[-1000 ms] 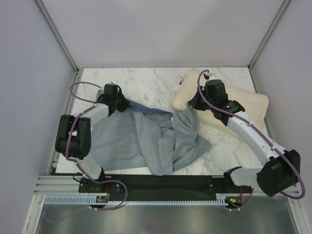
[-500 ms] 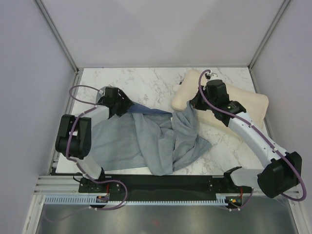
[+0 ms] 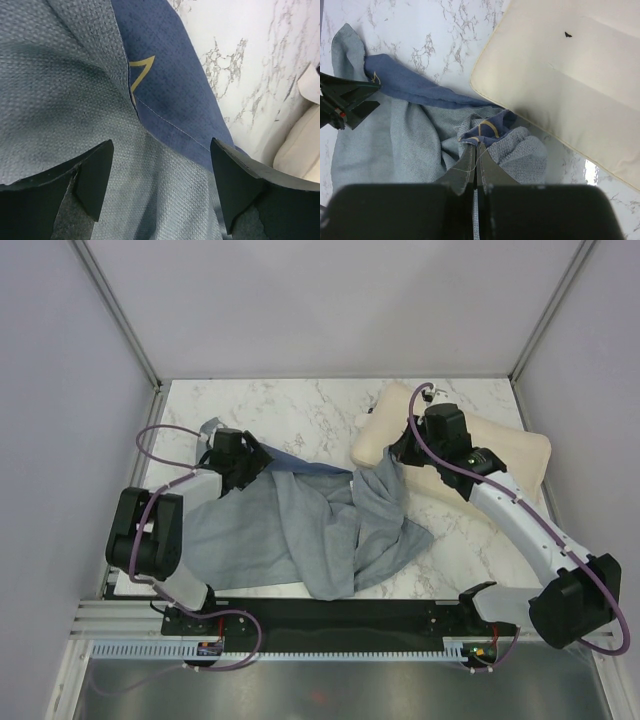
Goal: Put the pillow into the pillowcase
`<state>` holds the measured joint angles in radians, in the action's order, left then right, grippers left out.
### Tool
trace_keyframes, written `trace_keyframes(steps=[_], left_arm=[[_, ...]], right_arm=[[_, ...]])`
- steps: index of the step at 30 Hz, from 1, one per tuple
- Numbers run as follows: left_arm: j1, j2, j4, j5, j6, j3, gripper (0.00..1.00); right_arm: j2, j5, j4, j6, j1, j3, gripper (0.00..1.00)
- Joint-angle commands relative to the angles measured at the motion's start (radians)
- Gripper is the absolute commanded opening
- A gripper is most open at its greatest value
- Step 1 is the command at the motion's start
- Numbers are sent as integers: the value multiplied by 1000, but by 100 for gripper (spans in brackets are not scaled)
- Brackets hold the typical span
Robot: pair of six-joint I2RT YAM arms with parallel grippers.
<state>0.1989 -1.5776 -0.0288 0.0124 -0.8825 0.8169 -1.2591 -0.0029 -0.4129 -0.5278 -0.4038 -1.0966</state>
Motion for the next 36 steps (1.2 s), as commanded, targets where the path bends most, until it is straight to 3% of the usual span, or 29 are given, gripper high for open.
trace_keyframes(steps=[1,3,5,6,7,8,13,18,19,26,32,36], left_arm=[[2,-80,-69,-31,-30,63,85],[0,-137,-85,-16,-30,105,78],[-3,-173,-83,-15,-15,149,62],[-6,-209,-83,-15,-15,190,62],[-16,-222,-77,-15,0,212,29],[-24,-232,-57,13,11,253,3],[-134,-194,0,37,17,321,2],[-254,-90,22,37,17,309,2],[-281,-38,209,85,118,298,2],[-331,175,230,257,126,180,2],[-354,-2,245,198,106,365,2],[-357,-194,268,175,76,536,2]], right_arm=[[36,4,13,-6,0,-17,0],[41,9,11,-6,0,-19,0],[47,7,8,-3,0,-26,0],[50,9,3,-5,-1,-28,0],[52,12,-1,-1,0,-28,0],[53,12,-3,-1,0,-28,0],[43,4,-7,8,0,-8,0],[-43,-100,60,-3,-35,18,0],[-62,-100,69,-5,-76,15,0],[-209,-83,106,-9,-159,-100,0],[-393,42,92,44,-150,-307,0],[-532,9,68,9,-57,-483,0]])
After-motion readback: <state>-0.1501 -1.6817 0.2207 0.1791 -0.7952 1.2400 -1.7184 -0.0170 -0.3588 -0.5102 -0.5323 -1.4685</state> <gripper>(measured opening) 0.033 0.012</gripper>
